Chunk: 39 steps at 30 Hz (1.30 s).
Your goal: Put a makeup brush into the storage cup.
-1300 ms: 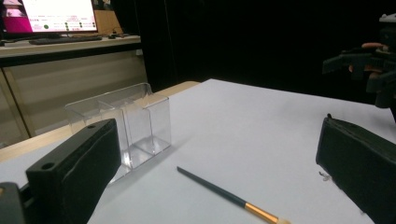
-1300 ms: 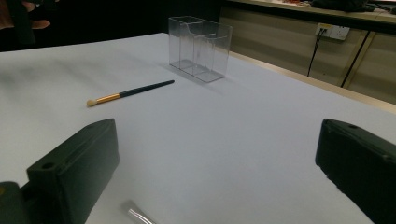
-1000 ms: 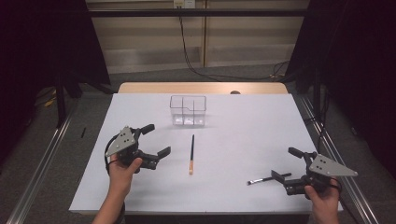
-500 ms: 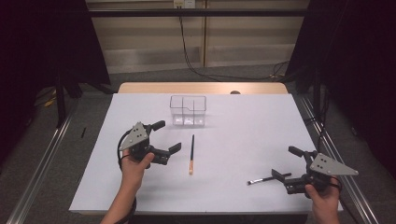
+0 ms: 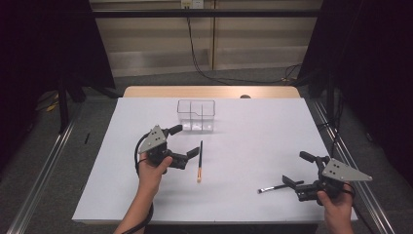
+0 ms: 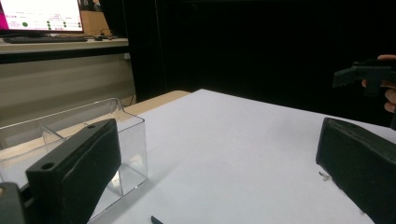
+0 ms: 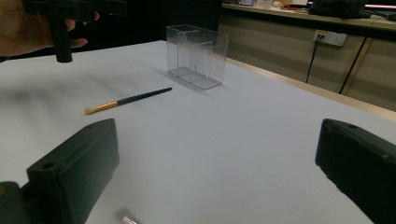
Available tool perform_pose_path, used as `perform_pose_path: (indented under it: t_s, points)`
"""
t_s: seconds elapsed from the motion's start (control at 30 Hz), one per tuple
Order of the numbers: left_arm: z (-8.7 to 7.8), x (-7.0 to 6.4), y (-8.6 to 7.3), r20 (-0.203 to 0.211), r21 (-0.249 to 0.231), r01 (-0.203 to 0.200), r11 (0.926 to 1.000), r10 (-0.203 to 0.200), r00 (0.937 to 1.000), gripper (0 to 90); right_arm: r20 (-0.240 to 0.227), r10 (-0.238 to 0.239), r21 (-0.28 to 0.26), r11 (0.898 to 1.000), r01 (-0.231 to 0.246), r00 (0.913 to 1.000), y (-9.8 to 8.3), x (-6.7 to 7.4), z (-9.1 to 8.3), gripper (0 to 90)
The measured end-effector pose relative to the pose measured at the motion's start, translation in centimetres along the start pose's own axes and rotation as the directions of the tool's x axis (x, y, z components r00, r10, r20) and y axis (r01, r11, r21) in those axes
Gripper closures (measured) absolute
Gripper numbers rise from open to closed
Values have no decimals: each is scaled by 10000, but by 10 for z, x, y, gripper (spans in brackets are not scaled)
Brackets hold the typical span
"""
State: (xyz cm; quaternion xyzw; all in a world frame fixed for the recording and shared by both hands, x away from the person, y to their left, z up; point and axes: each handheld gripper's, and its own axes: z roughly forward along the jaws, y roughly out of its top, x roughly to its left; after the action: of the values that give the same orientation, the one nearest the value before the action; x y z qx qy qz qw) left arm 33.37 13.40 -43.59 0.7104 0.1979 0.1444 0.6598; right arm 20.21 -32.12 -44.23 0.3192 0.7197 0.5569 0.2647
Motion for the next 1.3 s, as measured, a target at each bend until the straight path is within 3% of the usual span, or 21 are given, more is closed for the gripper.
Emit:
perform_pose_path:
  t_s: [0.77,1.0,1.17,1.3]
  points:
    - [23,-6,-7,93,155,95,9998,-96,9999,0,-46,25,-181,9998,-26,10000,2,0,-1,0]
    - [29,-8,-9,132,590,80,9982,-88,9999,0,-28,5,-196,9998,-6,10000,2,0,-1,0]
    - [34,-9,-9,-40,1440,47,9896,-41,10000,0,-38,1,-183,9998,-2,10000,2,0,-1,0]
    - [37,-9,-12,-108,1879,272,9818,-256,9996,0,-56,-13,-158,9999,12,10000,3,0,-1,0]
